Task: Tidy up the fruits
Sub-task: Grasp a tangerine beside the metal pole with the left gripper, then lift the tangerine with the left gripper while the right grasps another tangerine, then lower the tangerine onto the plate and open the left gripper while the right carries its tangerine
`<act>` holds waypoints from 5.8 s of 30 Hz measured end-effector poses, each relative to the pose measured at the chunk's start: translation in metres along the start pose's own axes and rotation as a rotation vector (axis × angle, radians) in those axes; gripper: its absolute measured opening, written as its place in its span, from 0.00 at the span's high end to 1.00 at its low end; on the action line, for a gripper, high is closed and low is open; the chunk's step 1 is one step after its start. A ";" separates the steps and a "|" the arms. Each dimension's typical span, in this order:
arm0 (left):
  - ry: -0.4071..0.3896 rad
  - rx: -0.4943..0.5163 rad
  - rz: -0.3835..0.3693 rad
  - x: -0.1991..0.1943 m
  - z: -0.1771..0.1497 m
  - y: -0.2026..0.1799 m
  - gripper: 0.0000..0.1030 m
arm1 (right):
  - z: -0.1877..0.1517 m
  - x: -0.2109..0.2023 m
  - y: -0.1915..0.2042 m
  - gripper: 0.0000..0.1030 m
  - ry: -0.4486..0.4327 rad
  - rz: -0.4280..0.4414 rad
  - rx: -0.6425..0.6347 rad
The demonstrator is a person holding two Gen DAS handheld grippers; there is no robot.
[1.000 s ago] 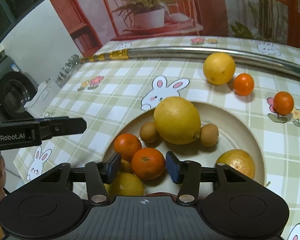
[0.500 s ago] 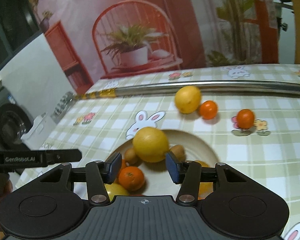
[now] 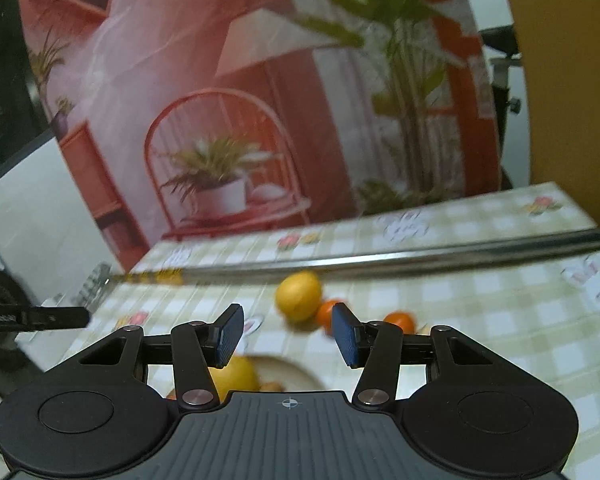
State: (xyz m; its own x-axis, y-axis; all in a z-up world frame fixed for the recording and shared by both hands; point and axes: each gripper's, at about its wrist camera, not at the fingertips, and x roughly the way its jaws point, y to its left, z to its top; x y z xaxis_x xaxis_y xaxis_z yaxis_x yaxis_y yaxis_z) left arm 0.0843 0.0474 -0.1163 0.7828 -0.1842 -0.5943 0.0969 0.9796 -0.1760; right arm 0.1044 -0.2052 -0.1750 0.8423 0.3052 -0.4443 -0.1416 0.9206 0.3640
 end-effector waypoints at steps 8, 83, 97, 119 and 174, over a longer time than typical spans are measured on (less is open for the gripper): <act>0.008 0.083 -0.012 0.030 0.020 -0.036 0.54 | 0.024 0.005 -0.038 0.54 -0.036 -0.070 0.004; 0.136 0.188 -0.058 0.098 0.018 -0.058 0.63 | -0.003 0.063 -0.085 0.54 0.099 -0.060 -0.040; 0.089 0.022 -0.035 0.075 -0.004 -0.023 0.63 | 0.008 0.139 -0.037 0.55 0.176 0.046 -0.254; 0.111 -0.061 -0.073 0.065 -0.030 -0.013 0.63 | -0.005 0.181 -0.022 0.66 0.308 0.019 -0.358; 0.230 -0.074 -0.120 0.079 -0.057 -0.028 0.63 | -0.018 0.071 -0.002 0.69 0.157 0.131 -0.077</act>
State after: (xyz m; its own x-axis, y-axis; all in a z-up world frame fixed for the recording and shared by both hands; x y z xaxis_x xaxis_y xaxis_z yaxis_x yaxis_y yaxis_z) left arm 0.1083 0.0006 -0.2035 0.6072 -0.3201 -0.7272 0.1284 0.9428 -0.3078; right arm 0.1553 -0.1813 -0.2217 0.7240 0.4517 -0.5214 -0.2888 0.8848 0.3656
